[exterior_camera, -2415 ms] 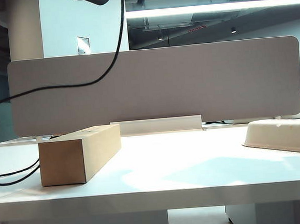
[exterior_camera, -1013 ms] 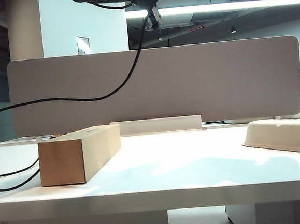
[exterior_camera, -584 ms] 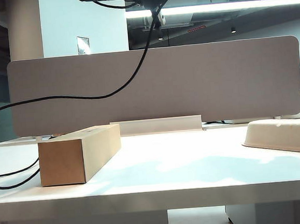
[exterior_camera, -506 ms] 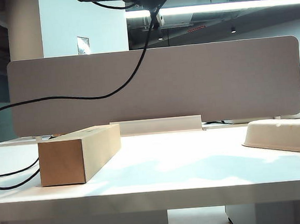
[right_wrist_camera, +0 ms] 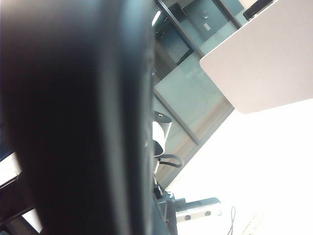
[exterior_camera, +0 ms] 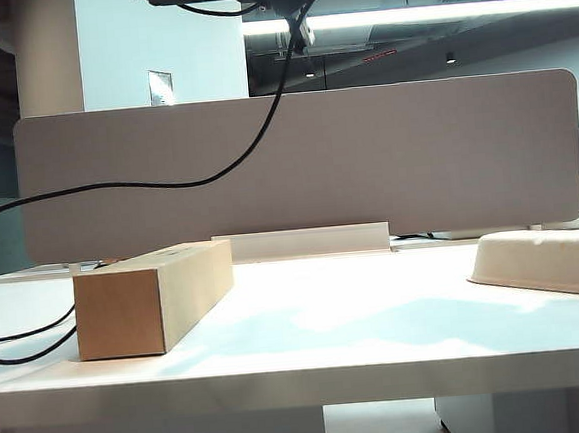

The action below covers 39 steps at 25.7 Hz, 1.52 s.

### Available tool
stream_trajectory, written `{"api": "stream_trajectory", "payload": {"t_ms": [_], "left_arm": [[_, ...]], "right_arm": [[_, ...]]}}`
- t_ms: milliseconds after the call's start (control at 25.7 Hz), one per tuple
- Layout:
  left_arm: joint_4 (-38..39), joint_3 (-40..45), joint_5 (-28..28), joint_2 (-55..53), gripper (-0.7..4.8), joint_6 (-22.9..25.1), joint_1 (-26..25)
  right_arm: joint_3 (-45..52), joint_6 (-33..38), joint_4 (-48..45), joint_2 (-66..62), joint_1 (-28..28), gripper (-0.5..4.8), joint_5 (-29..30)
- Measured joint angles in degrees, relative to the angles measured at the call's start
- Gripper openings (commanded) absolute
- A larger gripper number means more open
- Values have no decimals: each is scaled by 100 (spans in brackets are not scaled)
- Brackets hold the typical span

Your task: Pick up the charging cable and the phone, plug the charging cable into the charging port on the phone, and finally place them back on the table.

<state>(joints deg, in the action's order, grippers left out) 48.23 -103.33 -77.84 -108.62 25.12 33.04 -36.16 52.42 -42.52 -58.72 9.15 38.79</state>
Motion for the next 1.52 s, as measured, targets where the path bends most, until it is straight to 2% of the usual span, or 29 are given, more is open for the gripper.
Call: {"api": "stream_trajectory", "payload": {"t_ms": [857, 1130, 1402, 1519], "left_arm": [[-219, 2, -13, -79, -6, -59, 133], [-1032, 22, -17, -79, -6, -1003, 151], [-1023, 35, 4, -83, -5, -1191, 153], [-896, 33, 249, -83, 32, -1191, 151]], "right_arm": [[0, 138, -7, 0, 2, -5, -13], [-2, 136, -57, 0, -4, -6, -85], [-15, -129, 44, -39, 44, -5, 59], [-13, -201, 118, -55, 42, -5, -101]]}}
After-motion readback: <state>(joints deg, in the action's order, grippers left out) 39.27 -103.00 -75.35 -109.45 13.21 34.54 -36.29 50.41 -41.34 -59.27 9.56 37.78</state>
